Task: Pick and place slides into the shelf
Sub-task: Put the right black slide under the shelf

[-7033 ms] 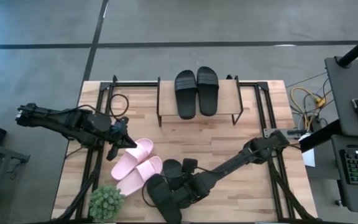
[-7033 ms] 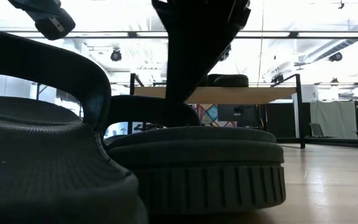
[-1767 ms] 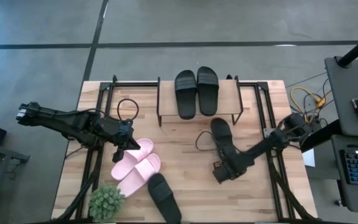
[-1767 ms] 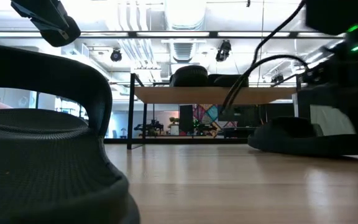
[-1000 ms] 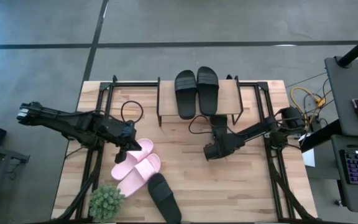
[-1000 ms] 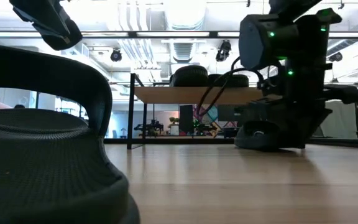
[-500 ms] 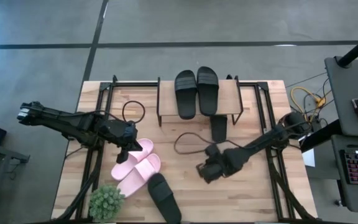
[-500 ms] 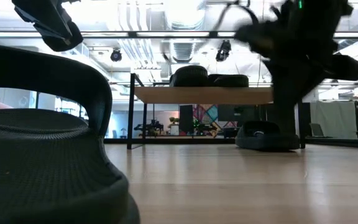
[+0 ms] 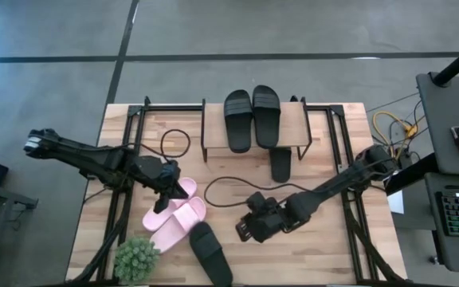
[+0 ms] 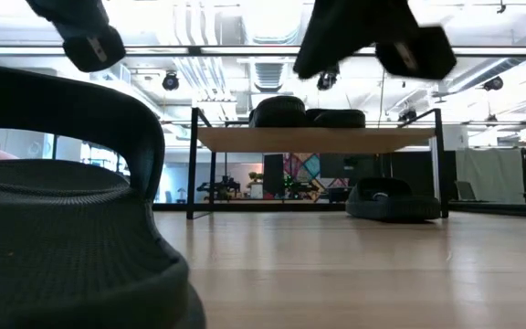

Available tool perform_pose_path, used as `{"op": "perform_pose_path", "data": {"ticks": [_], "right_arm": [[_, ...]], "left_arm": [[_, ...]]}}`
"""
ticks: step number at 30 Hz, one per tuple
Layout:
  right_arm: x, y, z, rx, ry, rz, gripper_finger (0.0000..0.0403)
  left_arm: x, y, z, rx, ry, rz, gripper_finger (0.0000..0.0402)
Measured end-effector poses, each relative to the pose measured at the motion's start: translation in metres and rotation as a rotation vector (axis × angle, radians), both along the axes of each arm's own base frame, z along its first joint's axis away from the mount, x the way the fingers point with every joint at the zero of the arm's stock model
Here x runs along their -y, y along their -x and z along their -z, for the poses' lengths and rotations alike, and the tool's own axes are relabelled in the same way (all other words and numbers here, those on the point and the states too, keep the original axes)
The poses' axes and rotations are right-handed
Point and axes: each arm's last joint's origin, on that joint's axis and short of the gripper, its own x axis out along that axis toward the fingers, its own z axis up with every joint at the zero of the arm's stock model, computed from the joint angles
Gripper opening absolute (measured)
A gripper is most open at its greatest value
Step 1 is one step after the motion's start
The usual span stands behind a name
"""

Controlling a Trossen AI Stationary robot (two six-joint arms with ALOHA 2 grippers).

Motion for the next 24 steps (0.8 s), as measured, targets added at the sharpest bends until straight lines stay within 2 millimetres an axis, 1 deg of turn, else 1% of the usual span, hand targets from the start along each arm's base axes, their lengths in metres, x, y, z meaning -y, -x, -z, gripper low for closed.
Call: {"op": "perform_pose_path", "data": {"ticks": [3, 7, 10, 13, 17, 21, 24], "right_arm": [[-0.006, 0.008, -0.014, -0.005, 0.074, 0.098, 0.0013], [-0.014, 0.025, -0.035, -0.004, 0.155, 0.242, 0.0013], [-0.022, 0.038, -0.047, 0.013, 0.191, 0.309, 0.0013], [-0.031, 0.049, -0.06, 0.067, 0.221, 0.352, 0.0013], [-0.041, 0.059, -0.082, 0.228, 0.295, 0.395, 0.0013], [-0.046, 0.065, -0.107, 0.36, 0.377, 0.403, 0.0013], [-0.044, 0.066, -0.127, 0.376, 0.432, 0.376, 0.0013]], "left_arm": [[0.005, -0.013, 0.005, 0.01, 0.007, 0.006, 0.001], [0.012, -0.034, 0.015, 0.013, 0.009, 0.017, 0.001], [0.016, -0.048, 0.024, 0.015, -0.013, 0.035, 0.001], [0.019, -0.062, 0.032, 0.047, -0.053, 0.067, 0.001], [0.024, -0.082, 0.044, 0.089, -0.058, 0.076, 0.001], [0.03, -0.106, 0.053, 0.214, -0.034, 0.07, 0.001], [0.032, -0.127, 0.062, 0.326, -0.012, 0.054, 0.001]]}}
